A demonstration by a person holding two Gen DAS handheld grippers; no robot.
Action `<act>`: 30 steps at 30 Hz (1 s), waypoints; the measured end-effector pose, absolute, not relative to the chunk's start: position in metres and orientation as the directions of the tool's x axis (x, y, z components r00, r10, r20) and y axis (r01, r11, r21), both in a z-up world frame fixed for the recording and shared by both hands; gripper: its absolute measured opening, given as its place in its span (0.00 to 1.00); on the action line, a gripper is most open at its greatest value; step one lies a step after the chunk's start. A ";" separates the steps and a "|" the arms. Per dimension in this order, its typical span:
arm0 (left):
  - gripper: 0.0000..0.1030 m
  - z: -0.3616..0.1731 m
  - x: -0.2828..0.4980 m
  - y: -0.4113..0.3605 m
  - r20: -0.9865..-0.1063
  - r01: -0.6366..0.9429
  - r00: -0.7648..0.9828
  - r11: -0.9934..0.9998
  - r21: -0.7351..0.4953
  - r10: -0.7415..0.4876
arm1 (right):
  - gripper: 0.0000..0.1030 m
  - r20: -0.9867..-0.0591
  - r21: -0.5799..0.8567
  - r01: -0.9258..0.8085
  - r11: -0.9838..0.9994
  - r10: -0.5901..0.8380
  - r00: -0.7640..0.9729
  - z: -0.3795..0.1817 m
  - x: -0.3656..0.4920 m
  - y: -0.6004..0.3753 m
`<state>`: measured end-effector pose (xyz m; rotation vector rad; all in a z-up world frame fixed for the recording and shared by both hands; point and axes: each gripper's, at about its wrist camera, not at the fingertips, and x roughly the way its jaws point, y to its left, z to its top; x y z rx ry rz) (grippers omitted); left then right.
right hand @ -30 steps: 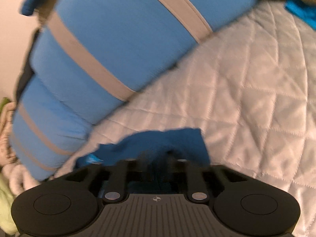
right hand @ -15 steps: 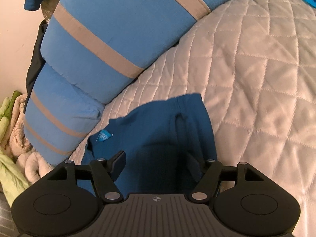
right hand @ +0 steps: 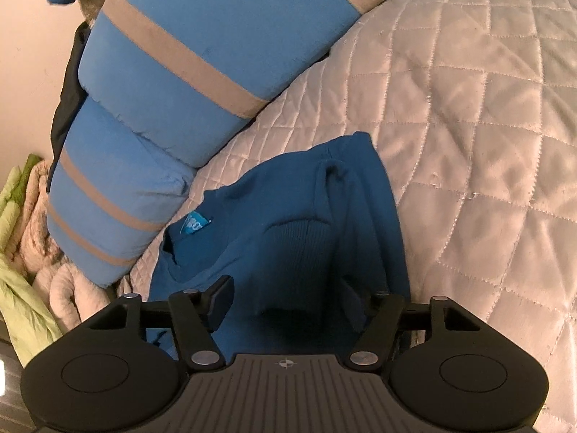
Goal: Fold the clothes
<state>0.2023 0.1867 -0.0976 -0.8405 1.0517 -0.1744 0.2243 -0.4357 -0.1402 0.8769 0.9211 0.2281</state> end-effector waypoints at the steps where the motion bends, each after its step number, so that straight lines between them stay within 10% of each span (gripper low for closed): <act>1: 0.05 -0.096 0.203 0.188 -0.686 -0.245 0.513 0.678 -0.693 -0.516 | 0.51 -0.602 0.739 0.175 0.651 0.520 0.606 -0.139 0.225 -0.435; 5: 0.05 -0.080 0.204 0.196 -0.597 -0.184 0.593 0.631 -0.754 -0.540 | 0.13 -0.596 0.729 0.142 0.670 0.518 0.614 -0.130 0.230 -0.435; 21: 0.07 -0.057 0.277 0.197 -0.507 -0.219 0.774 0.590 -0.777 -0.380 | 0.12 -0.481 0.765 0.096 0.637 0.466 0.742 -0.114 0.310 -0.438; 23: 0.19 -0.057 0.281 0.194 -0.542 -0.254 0.773 0.623 -0.740 -0.329 | 0.20 -0.463 0.721 0.065 0.690 0.410 0.786 -0.109 0.317 -0.430; 26: 0.43 -0.052 0.277 0.188 -0.576 -0.276 0.776 0.682 -0.677 -0.257 | 0.72 -0.465 0.636 0.026 0.771 0.357 0.810 -0.097 0.320 -0.417; 30: 0.61 -0.040 0.257 0.180 -0.589 -0.267 0.789 0.766 -0.585 -0.175 | 0.97 -0.508 0.491 0.000 0.871 0.286 0.813 -0.085 0.309 -0.402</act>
